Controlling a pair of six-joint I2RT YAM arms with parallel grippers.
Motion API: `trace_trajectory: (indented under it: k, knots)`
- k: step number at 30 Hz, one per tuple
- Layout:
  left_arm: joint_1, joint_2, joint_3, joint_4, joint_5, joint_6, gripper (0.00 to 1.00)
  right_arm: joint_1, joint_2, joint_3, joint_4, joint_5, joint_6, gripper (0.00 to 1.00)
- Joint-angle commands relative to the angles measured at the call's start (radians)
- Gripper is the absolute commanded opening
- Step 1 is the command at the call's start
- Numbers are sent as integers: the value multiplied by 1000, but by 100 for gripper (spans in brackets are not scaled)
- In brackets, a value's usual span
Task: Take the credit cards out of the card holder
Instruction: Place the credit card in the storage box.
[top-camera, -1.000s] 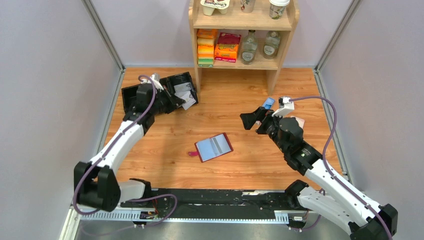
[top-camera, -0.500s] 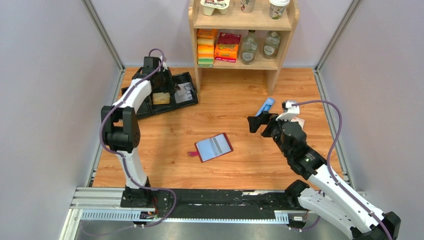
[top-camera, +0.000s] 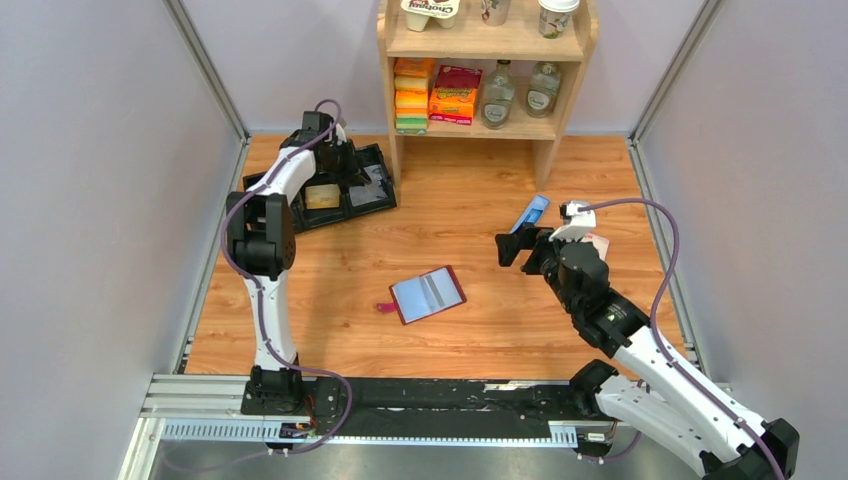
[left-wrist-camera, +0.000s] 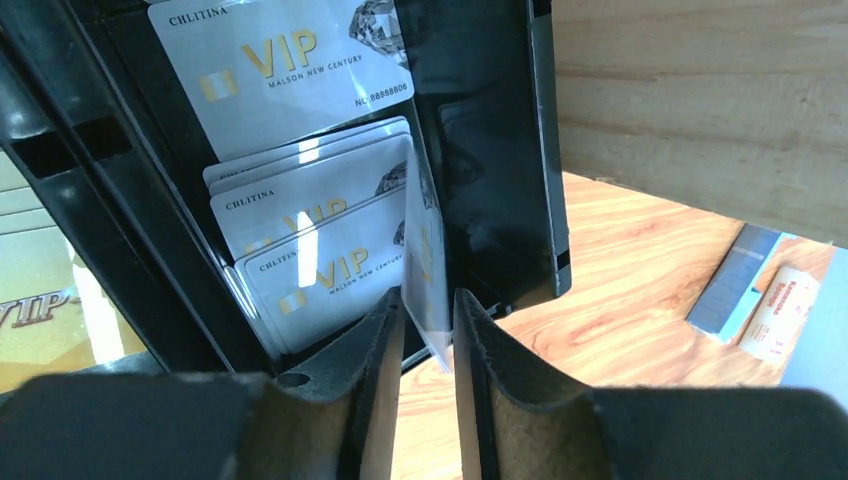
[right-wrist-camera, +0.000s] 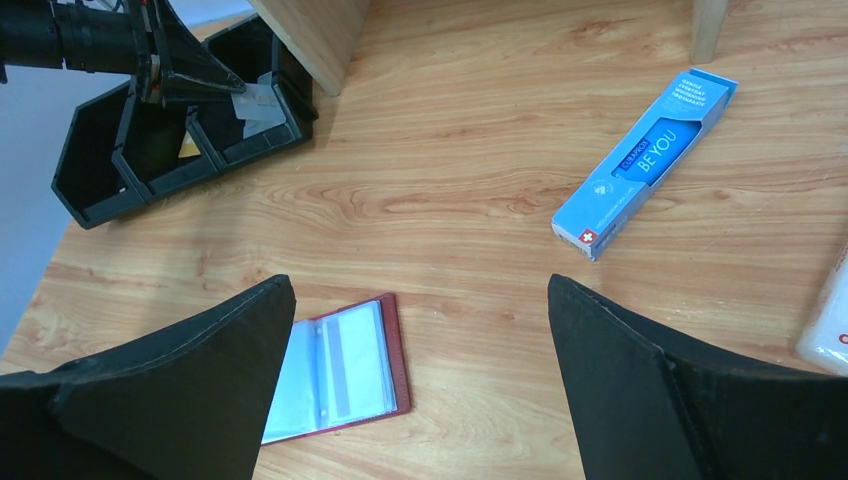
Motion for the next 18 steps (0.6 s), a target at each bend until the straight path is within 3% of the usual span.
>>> trace_trajectory:
  k: [1, 5, 10, 15, 18]
  knots:
    - [3, -3, 88, -79, -43, 47, 41, 4, 5, 9, 23, 8, -19, 100]
    - [1, -78, 88, -123, -134, 76, 50, 2, 6, 7, 23, 6, -21, 100]
    - [-3, -222, 67, -142, -195, 87, 52, 4, 31, 21, 22, -23, -21, 100]
    - [-55, -420, -37, -147, -258, 95, 53, 2, 97, 52, 5, -75, -28, 100]
    - [-135, -538, -184, -108, -309, 89, 53, 4, 170, 82, -12, -141, -25, 100]
